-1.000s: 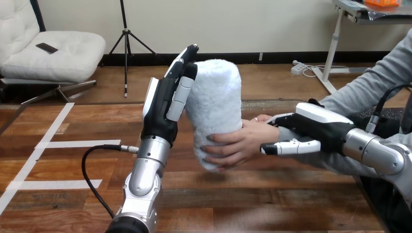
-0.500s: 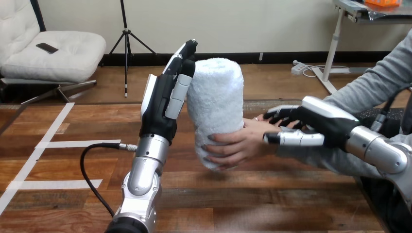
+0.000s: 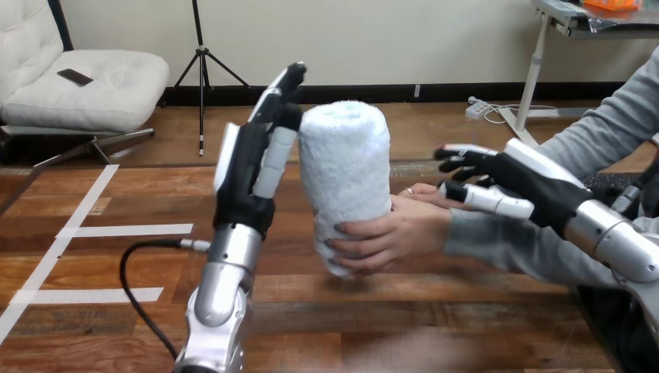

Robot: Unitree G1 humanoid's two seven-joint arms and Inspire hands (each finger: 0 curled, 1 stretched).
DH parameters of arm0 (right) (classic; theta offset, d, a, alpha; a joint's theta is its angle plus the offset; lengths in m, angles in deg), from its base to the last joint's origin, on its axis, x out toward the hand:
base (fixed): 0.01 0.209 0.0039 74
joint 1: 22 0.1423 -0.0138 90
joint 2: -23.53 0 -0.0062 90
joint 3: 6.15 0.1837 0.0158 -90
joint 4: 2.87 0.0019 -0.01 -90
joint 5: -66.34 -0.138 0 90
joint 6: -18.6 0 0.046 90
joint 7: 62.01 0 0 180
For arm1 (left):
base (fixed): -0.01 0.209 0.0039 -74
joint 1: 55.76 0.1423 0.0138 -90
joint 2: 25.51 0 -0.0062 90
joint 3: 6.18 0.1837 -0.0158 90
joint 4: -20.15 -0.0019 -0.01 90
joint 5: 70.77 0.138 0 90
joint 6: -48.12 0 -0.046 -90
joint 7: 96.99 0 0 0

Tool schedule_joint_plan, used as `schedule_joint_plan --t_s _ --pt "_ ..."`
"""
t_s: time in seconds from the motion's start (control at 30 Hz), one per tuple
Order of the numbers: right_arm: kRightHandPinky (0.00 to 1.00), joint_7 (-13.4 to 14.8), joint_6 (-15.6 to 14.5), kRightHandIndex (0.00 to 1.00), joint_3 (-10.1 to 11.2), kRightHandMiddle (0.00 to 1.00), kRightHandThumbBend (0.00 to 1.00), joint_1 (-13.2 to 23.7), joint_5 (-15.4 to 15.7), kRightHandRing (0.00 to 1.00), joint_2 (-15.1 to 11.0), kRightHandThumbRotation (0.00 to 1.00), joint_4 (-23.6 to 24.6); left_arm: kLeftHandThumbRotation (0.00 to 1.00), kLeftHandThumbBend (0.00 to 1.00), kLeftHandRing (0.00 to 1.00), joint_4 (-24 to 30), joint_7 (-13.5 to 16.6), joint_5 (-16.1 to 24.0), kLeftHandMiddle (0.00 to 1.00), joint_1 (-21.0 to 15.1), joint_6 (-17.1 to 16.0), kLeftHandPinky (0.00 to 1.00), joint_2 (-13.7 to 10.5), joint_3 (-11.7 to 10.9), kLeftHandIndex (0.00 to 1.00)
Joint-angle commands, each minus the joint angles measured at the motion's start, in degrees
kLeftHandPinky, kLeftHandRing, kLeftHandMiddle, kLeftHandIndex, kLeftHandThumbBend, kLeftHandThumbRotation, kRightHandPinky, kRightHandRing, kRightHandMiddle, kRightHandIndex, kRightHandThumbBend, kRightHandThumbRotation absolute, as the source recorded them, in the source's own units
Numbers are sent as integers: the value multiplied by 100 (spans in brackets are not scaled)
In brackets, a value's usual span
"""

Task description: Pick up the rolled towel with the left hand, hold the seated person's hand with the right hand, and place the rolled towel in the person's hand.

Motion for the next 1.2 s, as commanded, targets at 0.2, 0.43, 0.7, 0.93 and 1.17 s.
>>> schedule_joint_plan --t_s 0.2,0.43,0.7,0.93,1.17 --pt "79 156 144 91 500 89 100 -114 -586 87 253 100 820 96 90 93 1215 -106 -81 91 553 -145 96 -140 41 86" --pt "84 -18 299 93 729 92 100 -330 -1115 91 428 100 1141 97 92 94 1917 -242 -127 92 1022 -103 97 -169 87 87" --pt "87 -108 690 93 937 92 100 -608 -1711 92 712 100 1421 96 96 93 2851 -389 -229 91 1654 63 97 -193 129 88" --pt "89 -399 794 93 1073 93 100 -879 -2363 93 1019 100 1815 96 95 93 3420 -511 -363 91 2088 173 97 -232 134 89" --pt "93 -597 548 92 1151 93 100 -1359 -3175 93 1447 100 2667 98 94 93 3997 -620 -477 90 2561 289 97 -275 126 89"
